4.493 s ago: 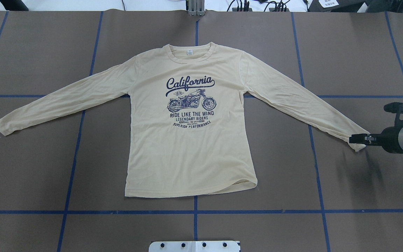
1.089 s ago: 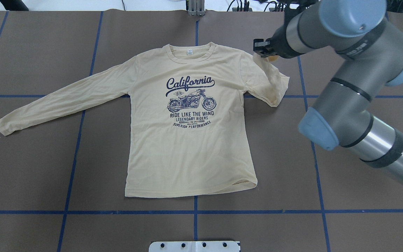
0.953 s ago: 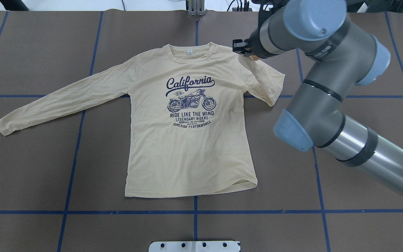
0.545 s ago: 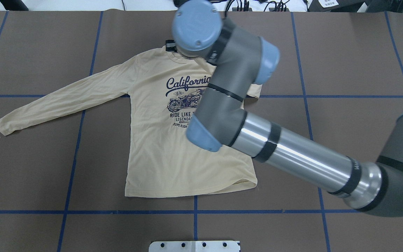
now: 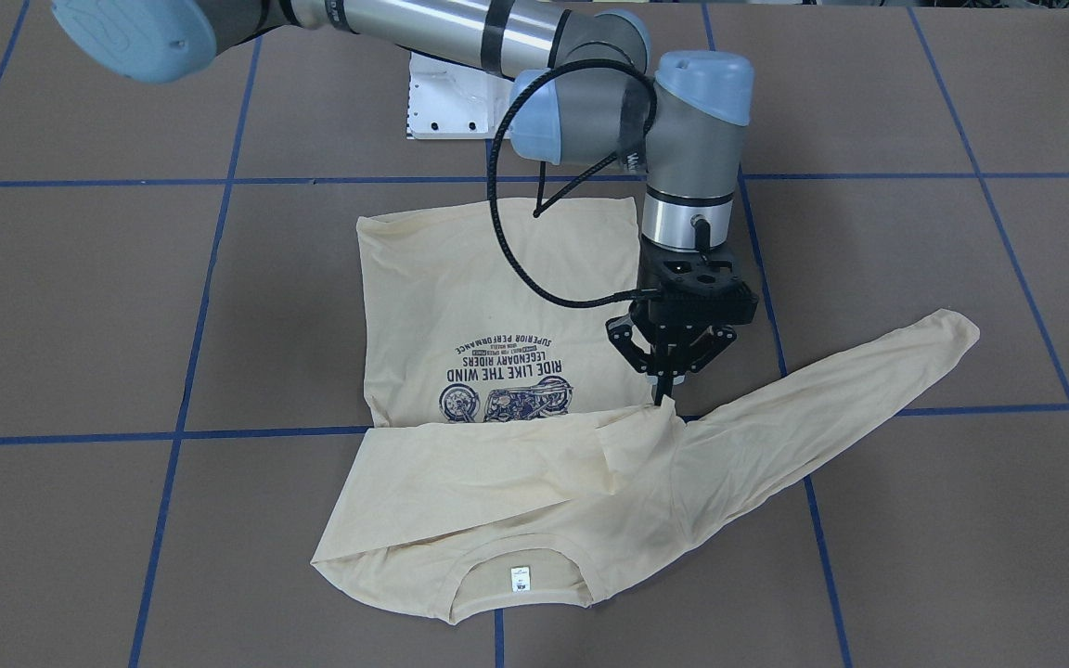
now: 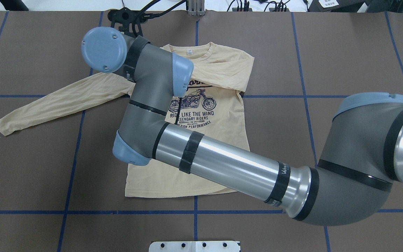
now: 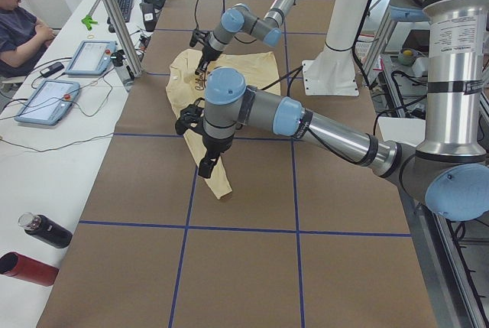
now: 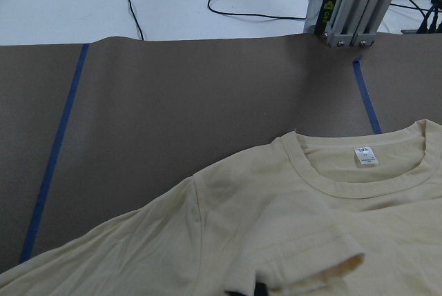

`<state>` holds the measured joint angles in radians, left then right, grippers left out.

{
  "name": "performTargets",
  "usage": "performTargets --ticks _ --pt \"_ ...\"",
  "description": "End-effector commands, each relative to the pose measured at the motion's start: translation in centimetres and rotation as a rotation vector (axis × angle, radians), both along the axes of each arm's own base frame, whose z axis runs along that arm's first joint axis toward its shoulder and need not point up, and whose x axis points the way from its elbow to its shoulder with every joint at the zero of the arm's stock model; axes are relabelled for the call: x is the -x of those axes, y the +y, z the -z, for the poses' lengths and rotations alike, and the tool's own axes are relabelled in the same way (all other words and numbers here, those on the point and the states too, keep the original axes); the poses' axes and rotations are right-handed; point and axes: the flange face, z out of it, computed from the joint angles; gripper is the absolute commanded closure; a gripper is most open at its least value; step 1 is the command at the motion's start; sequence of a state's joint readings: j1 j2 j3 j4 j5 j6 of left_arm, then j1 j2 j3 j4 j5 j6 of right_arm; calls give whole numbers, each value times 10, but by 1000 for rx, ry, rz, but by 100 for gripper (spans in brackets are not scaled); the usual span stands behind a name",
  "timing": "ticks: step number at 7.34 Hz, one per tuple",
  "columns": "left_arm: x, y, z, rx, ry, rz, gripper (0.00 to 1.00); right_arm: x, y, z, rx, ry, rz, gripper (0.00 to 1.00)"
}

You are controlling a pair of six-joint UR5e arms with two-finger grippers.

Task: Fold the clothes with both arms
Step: 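Carry the sleeve with the right gripper across the shirt body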

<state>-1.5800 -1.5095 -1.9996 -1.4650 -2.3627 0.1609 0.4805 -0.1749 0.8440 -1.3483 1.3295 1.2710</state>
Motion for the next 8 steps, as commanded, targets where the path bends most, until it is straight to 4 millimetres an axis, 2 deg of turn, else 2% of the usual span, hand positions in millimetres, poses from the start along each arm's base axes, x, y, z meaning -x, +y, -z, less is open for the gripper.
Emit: performTargets --ticks 1,2,3,5,6,7,8 --pt "0 0 2 -4 1 0 0 14 8 28 25 -26 -26 100" --pt "0 0 1 -2 1 0 0 21 12 21 24 -6 -10 1" --pt "0 0 1 -2 3 -1 0 20 13 28 22 -13 -9 1" --pt "0 0 3 -5 4 -1 0 13 17 58 13 -47 -4 1" --pt "0 -1 3 -7 4 -1 0 12 16 59 16 -49 -3 1" --pt "-1 -8 13 -42 0 -10 0 8 13 59 30 -46 30 1" --pt "-1 -12 17 -90 6 -6 0 -11 -4 53 117 -19 72 0"
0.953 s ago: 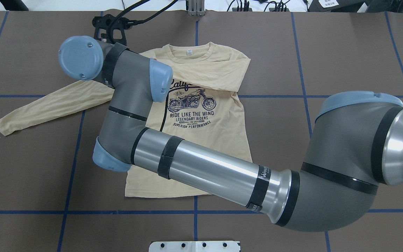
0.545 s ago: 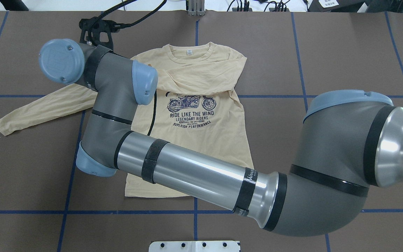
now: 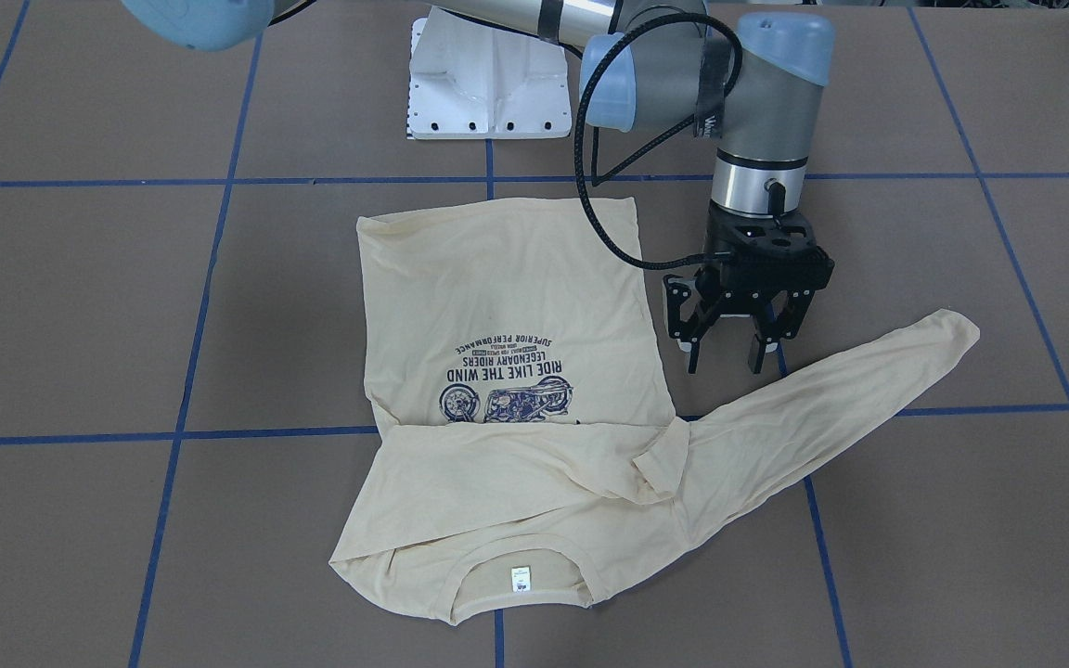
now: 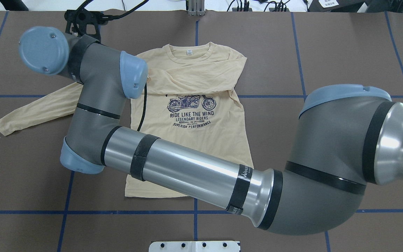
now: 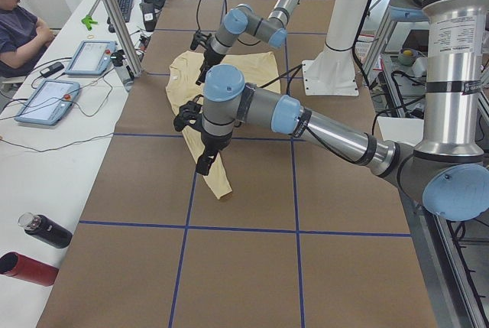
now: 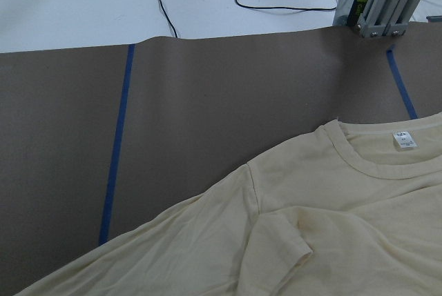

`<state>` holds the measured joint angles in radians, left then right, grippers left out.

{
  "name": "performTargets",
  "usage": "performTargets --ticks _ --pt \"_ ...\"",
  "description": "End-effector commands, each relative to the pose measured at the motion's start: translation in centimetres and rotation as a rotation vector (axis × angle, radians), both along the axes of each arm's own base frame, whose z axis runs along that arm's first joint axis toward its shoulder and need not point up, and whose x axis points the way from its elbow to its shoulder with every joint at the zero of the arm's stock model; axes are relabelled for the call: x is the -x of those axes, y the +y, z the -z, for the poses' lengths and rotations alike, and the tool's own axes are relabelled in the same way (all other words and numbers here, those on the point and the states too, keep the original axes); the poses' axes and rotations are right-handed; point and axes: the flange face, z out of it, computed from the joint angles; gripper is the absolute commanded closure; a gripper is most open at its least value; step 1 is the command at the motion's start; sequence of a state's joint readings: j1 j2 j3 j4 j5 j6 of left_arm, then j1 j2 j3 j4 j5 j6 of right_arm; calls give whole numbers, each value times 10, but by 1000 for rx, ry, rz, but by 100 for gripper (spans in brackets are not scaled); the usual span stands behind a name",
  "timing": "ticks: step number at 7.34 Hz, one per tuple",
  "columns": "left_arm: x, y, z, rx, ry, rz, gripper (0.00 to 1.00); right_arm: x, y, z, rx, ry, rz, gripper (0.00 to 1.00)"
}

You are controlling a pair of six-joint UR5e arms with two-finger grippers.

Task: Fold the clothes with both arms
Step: 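Release the sleeve and withdraw the right gripper away from the shirt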

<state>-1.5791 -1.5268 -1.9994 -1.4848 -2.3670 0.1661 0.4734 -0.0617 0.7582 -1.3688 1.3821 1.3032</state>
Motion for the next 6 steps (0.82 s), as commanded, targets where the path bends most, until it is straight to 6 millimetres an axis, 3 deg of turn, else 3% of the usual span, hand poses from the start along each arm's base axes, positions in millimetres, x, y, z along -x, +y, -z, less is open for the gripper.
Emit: performTargets --ticks 1,2,3,4,5,6 --pt "0 -8 3 -56 3 1 0 -52 -25 -12 150 40 88 0" --pt "-4 -9 9 -94 2 -6 0 -91 -30 -37 181 49 135 0" --pt "-22 -12 8 -109 4 -43 0 -130 -36 -71 189 54 174 0" --pt "-59 -14 7 -112 1 -117 0 -172 -41 -115 186 44 213 0" --pt "-68 -14 9 -85 19 -88 0 -221 -38 -160 161 51 259 0" --pt "-98 -9 6 -48 29 -54 0 -280 -26 -205 121 96 301 0"
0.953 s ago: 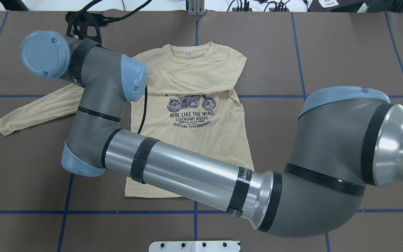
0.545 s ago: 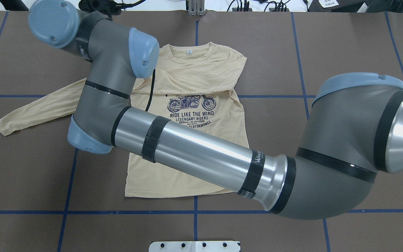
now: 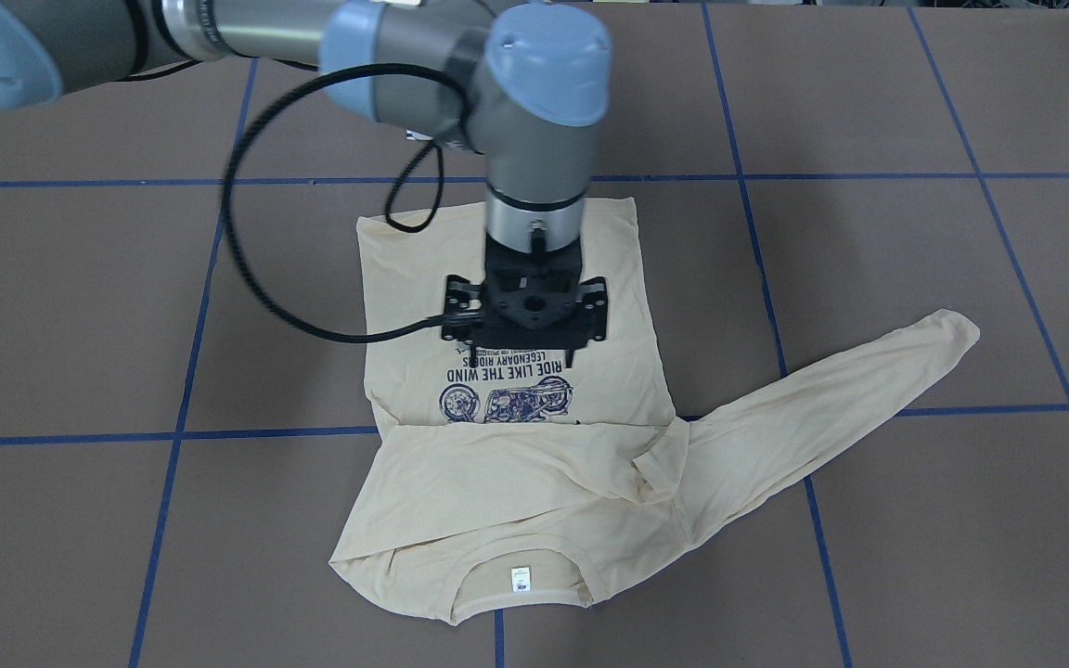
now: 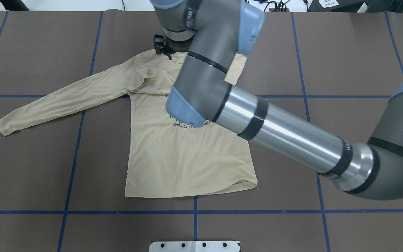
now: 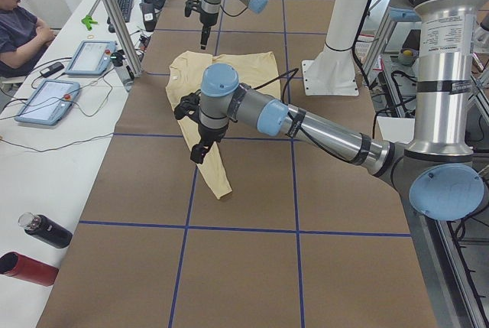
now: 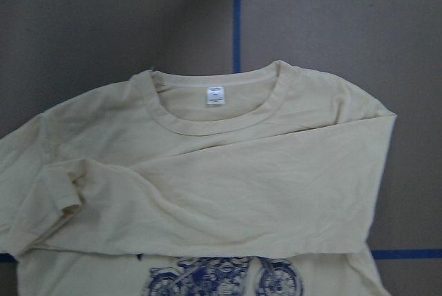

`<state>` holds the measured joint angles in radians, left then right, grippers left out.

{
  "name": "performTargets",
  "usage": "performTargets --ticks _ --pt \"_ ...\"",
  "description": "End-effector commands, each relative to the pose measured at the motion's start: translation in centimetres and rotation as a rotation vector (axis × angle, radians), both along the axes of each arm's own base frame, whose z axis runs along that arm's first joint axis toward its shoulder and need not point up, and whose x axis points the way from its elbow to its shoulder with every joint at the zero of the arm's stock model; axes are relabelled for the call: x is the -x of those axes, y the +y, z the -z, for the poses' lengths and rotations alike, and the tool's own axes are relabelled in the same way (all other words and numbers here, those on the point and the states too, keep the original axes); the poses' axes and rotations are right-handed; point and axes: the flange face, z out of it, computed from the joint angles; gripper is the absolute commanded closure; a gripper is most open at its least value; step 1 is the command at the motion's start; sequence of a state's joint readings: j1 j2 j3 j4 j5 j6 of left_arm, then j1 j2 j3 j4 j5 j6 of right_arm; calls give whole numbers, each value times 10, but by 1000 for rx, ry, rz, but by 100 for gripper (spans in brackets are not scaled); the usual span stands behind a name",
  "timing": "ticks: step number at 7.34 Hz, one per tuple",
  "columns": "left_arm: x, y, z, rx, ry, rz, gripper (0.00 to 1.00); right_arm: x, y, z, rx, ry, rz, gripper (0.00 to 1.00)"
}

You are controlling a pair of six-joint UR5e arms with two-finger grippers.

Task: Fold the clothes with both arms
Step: 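Release the sleeve and withdraw the right gripper away from the shirt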

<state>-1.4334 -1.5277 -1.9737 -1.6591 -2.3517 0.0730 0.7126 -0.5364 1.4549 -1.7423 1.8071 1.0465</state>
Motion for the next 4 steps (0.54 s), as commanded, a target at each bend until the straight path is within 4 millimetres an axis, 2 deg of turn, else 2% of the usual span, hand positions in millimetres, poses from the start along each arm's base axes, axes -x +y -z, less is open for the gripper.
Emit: performTargets --ticks 1,2,3,4 --pt "-52 16 -19 44 -34 71 0 -134 21 -97 -70 61 113 0" --pt "-67 20 -32 67 -33 91 0 -183 31 -136 -100 75 166 0" --pt "-72 22 -55 70 -25 104 0 -226 47 -184 -121 101 238 0" --pt "-75 18 -84 57 -13 143 0 -267 47 -214 -126 116 274 0"
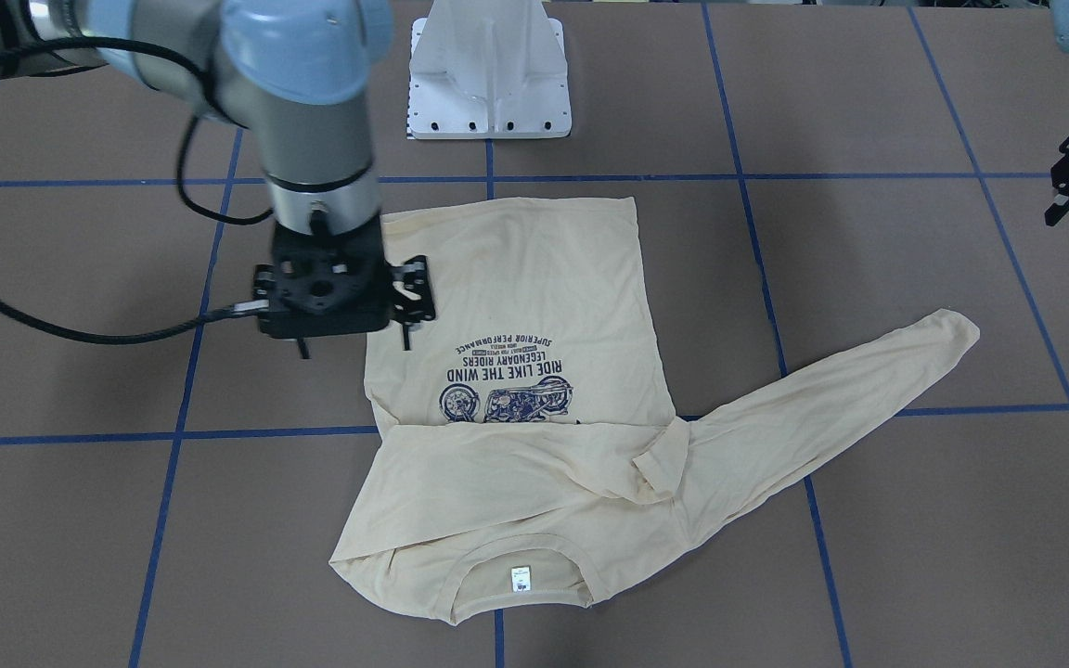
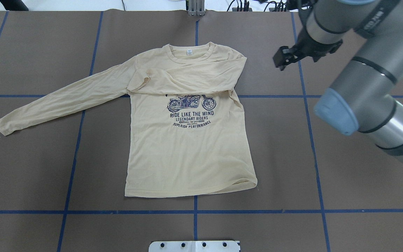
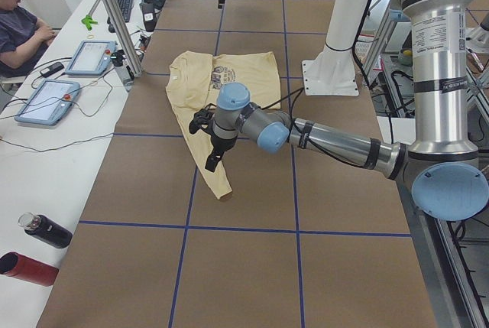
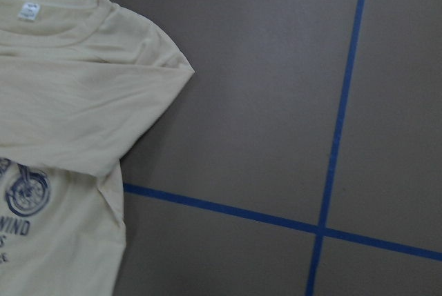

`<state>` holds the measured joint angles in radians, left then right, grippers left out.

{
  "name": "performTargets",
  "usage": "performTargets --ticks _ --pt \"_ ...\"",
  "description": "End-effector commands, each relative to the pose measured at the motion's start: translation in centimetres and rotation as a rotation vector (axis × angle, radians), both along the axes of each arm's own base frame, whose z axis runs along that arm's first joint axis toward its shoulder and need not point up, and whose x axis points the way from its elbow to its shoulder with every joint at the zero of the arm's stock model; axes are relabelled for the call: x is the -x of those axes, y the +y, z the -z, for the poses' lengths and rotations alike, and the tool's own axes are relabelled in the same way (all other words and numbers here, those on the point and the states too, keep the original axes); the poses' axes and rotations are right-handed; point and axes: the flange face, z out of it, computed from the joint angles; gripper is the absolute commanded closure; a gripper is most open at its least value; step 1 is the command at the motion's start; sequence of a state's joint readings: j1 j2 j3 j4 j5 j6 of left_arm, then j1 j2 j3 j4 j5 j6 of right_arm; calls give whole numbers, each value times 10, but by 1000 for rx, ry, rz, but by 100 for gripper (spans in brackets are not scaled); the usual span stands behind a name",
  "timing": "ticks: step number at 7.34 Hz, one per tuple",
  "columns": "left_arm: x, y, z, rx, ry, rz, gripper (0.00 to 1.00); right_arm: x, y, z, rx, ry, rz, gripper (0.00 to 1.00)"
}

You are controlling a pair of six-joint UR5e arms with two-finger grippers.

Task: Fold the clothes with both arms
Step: 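Release the sleeve and withdraw the right gripper away from the shirt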

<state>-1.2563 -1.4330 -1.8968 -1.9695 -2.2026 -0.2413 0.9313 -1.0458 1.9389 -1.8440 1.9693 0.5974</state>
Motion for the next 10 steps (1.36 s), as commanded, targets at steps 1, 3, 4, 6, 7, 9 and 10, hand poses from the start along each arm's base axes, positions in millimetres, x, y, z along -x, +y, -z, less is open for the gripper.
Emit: performTargets --ticks 1,3,4,6,7,9,10 --pt "-24 -1 -62 -1 25 70 0 -96 20 -82 -16 25 90 0" --pt "-41 1 -116 44 58 147 0 -173 48 -178 -44 -38 122 0" --pt "-55 -4 -120 110 90 190 0 -198 65 -209 -31 -52 115 0" --pt "-79 -7 -118 178 119 232 9 -207 72 -220 -21 -64 106 0" --pt "-86 -7 -129 164 117 229 10 -206 71 -221 -20 -64 108 0" --pt "-88 -10 -148 146 130 227 15 -206 71 -222 -20 -62 107 0" --pt "-96 -10 -147 146 132 211 18 -206 71 -221 -20 -64 108 0"
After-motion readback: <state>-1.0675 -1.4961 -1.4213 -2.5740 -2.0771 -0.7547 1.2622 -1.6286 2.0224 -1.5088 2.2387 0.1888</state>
